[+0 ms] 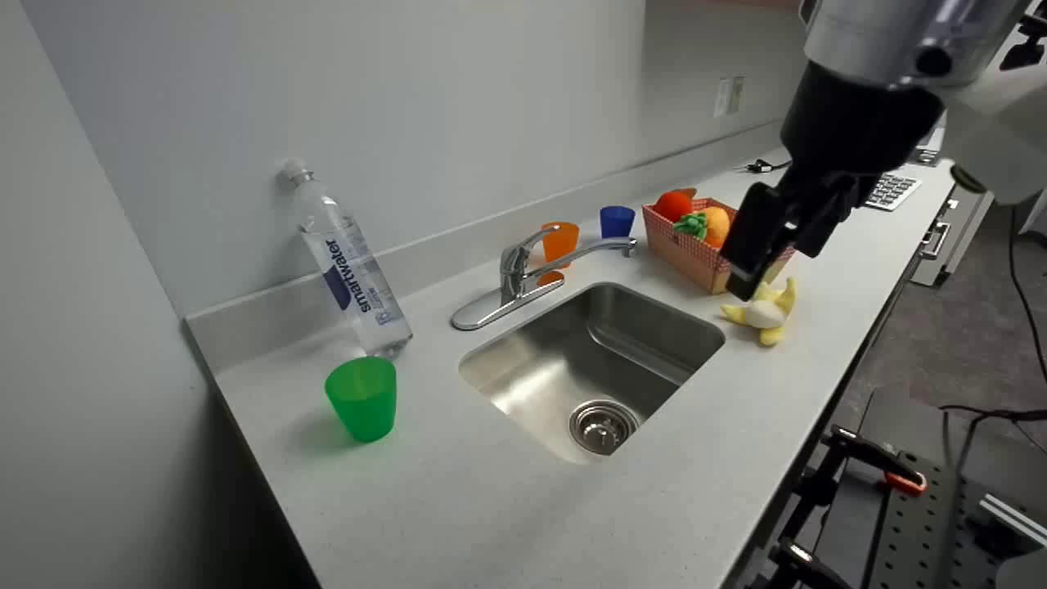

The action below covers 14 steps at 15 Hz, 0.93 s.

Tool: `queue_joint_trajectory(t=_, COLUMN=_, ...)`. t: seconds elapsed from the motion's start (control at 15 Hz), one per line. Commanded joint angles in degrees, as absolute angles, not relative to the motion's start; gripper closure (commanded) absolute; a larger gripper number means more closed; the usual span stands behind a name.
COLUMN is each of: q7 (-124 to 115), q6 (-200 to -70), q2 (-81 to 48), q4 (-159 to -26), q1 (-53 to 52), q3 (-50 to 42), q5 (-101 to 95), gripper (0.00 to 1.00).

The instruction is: Put the banana plush in the basket

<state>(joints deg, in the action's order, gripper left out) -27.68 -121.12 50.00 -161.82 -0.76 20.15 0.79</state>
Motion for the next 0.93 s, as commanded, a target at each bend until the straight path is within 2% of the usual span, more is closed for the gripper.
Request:
queue_joint_trajectory(t=0.0, q7=-28.11, q6=-120.64, q2=49.56, q4=-161.32, q1=-1.34, q3=19.54, q5=0.21, gripper=0.0)
queue_joint_trajectory(t=0.87, q7=-28.96, q6=-120.32, q2=48.02, q4=-160.83, q1=-0.82, q3=19.72, q5=0.12, gripper=0.0)
